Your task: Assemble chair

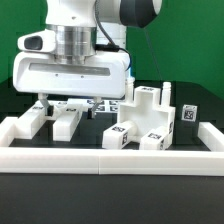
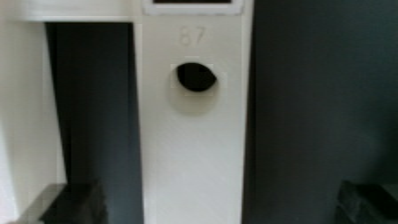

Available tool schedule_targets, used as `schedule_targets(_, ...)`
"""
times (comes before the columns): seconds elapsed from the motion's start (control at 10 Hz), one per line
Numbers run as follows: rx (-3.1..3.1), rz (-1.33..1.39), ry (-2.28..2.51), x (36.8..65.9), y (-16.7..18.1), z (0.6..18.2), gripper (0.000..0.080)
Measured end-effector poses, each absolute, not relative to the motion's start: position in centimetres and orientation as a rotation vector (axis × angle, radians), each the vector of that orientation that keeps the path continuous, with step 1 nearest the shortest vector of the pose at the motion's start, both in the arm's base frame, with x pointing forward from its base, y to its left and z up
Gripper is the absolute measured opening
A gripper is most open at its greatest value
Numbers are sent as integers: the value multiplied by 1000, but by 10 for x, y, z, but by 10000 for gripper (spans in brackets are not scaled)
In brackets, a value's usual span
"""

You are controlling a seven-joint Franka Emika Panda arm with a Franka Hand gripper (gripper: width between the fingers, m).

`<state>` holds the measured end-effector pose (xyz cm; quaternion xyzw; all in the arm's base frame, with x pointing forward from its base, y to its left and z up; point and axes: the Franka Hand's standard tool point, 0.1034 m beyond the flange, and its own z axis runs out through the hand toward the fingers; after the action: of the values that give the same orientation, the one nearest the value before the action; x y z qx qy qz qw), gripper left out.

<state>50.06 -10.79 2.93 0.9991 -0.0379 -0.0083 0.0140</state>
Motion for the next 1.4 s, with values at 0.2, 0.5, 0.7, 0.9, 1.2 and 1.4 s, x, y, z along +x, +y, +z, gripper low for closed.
schedule_targets(0.2,3105,-28,-87,505,-115,24,648)
schedule_targets(0.5,3103,-29,-84,507,-116,23,648)
schedule_targets(0.7,3103,-29,-84,507,-116,23,648)
schedule_targets(0.9,3102,-34,-87,505,-117,20,648)
schedule_targets(1.2,3092,-50,-81,500,-118,10,648)
schedule_targets(1.4,3091,-58,-81,498,-118,7,648)
